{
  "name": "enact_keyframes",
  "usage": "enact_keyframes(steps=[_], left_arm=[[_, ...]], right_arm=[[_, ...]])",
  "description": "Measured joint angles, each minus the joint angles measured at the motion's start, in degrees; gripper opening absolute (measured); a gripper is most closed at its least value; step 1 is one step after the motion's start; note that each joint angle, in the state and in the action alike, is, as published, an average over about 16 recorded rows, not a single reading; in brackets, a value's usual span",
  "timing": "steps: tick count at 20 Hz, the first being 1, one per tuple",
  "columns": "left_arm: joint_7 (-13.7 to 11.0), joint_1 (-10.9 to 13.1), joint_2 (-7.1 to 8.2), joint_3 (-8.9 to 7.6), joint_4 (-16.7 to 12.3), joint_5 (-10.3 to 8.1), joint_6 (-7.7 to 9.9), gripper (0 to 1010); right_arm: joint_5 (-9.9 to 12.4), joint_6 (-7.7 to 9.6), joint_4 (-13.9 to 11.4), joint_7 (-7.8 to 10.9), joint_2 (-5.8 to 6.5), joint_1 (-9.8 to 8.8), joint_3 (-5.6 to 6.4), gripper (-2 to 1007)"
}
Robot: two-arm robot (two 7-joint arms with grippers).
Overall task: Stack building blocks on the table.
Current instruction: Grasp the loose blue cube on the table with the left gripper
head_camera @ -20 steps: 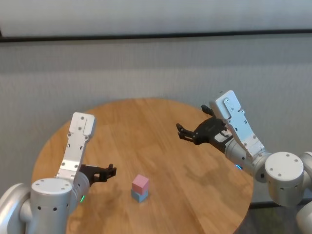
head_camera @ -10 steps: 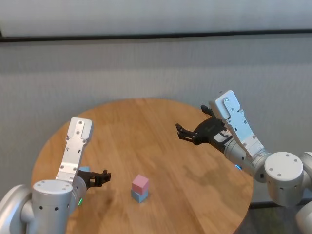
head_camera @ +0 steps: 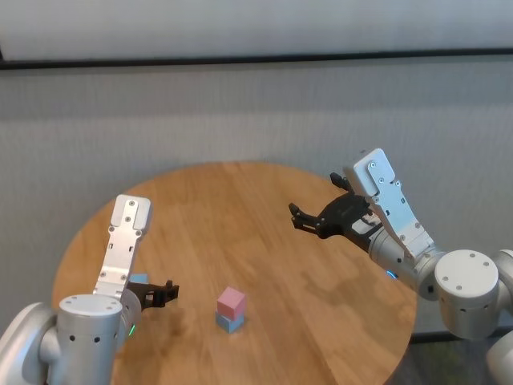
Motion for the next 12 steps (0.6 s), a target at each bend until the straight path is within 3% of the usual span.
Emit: enact_keyframes(steps=[12], left_arm=[[-0.4, -1.6, -1.61, -1.49, 3.8, 0.87, -0.08, 999]], right_arm=[[0.0, 0.01, 0.0, 0.0, 0.0, 0.0, 0.0, 1001]])
